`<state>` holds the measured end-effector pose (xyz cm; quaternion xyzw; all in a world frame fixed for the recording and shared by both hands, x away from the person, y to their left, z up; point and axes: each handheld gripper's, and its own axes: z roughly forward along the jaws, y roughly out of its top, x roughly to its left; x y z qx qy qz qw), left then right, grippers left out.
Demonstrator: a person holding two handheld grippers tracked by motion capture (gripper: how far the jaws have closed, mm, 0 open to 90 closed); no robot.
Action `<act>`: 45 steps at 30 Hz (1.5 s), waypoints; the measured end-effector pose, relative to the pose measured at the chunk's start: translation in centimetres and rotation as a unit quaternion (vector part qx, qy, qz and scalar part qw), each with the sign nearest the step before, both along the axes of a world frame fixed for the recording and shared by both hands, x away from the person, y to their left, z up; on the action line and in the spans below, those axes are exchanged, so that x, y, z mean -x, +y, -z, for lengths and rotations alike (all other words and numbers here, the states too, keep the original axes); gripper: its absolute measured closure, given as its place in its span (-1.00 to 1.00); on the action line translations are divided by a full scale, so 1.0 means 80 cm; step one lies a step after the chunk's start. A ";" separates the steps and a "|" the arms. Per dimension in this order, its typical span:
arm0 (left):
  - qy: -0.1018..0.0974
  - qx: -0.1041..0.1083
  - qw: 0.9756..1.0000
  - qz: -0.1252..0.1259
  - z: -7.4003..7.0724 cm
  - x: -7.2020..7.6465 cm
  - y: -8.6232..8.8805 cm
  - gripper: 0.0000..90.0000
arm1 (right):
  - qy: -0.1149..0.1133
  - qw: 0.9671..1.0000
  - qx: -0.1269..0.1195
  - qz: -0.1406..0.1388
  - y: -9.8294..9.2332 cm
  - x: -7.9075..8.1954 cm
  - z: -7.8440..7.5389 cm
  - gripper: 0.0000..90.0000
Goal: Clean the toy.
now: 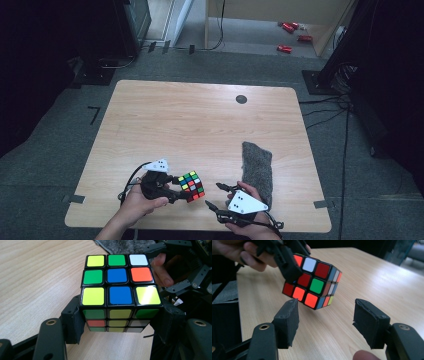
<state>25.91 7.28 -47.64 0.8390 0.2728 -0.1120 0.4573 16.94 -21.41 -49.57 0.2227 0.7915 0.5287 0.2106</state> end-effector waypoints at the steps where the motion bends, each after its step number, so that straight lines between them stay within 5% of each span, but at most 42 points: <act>1: -0.004 -0.001 1.000 0.001 -0.001 0.001 0.001 -0.22 | -0.007 1.000 -0.004 -0.007 0.000 0.002 -0.001 -0.18; 6: -0.021 -0.007 1.000 0.009 -0.007 0.005 0.002 -0.22 | -0.041 0.999 0.017 -0.022 0.006 0.007 -0.003 -0.20; 13: -0.053 -0.046 0.998 -0.003 0.002 0.008 -0.003 -0.22 | -0.041 0.999 0.027 -0.017 0.010 0.005 0.003 -0.23; 15: -0.087 -0.068 0.994 -0.012 0.007 0.012 -0.009 -0.22 | -0.039 0.999 0.027 -0.015 0.010 0.005 0.005 -0.22; 20: -0.160 -0.115 0.980 -0.024 0.019 0.021 -0.024 -0.22 | -0.033 0.999 0.031 -0.008 0.008 0.003 0.010 -0.22; 25: -0.183 -0.123 0.975 -0.020 0.027 0.024 -0.031 -0.22 | -0.031 0.999 0.030 0.000 0.004 0.001 0.012 -0.22; 33: -0.217 -0.110 0.969 -0.027 0.038 0.029 -0.029 -0.23 | -0.029 0.999 0.031 0.008 -0.002 -0.001 0.015 -0.21; 36: -0.220 -0.107 0.969 -0.030 0.040 0.030 -0.028 -0.24 | -0.026 0.999 0.032 0.010 -0.004 0.000 0.015 -0.21; 40: -0.218 -0.150 0.964 -0.026 0.052 0.031 -0.030 -0.34 | -0.026 0.999 0.032 0.010 -0.005 -0.001 0.015 -0.22; 42: -0.216 -0.152 0.964 -0.030 0.052 0.031 -0.030 -0.39 | -0.024 0.999 0.032 0.011 -0.006 -0.001 0.015 -0.22; 45: -0.201 -0.150 0.967 -0.036 0.053 0.028 -0.031 -0.44 | -0.023 0.999 0.033 0.011 -0.006 -0.001 0.016 -0.21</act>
